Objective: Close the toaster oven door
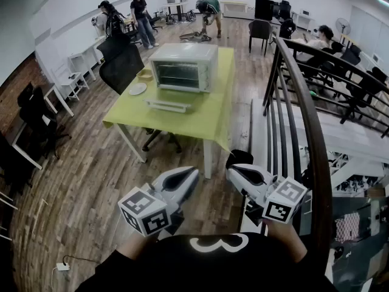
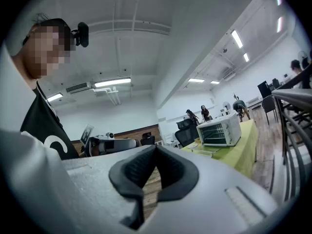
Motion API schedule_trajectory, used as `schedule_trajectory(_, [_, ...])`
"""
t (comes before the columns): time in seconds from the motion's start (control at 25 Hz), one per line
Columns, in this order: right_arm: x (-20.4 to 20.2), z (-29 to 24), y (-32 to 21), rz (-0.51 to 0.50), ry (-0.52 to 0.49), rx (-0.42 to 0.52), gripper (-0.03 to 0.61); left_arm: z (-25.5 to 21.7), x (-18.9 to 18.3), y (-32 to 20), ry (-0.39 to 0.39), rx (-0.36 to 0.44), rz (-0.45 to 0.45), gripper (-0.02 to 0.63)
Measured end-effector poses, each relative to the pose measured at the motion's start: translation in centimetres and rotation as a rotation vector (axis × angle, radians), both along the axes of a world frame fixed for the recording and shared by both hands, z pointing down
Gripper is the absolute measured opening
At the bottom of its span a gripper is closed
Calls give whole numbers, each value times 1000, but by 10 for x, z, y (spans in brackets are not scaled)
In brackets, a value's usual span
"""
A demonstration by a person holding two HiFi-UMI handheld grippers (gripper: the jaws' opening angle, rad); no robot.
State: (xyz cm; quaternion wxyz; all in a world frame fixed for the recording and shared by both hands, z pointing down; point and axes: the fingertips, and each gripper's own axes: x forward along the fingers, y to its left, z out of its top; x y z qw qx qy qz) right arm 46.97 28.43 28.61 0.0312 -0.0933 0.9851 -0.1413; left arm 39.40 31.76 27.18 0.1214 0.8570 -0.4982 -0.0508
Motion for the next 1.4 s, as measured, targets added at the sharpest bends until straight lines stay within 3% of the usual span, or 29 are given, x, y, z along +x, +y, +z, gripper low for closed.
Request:
schedule_trajectory(0.6, [-44, 19, -2, 15, 40, -27, 2, 16, -47, -8, 8, -29, -9, 11])
schedule_trajectory(0.84, [-82, 32, -9, 11, 67, -40, 3, 27, -90, -12, -12, -30, -31, 11])
schedule_trajectory(1.08, [-118, 52, -17, 10, 87, -55, 3, 57, -145, -15, -25, -82, -96, 11])
schedule_trajectory(1.4, [-153, 57, -52, 20, 97, -39, 3, 68, -189, -43, -2, -77, -133, 9])
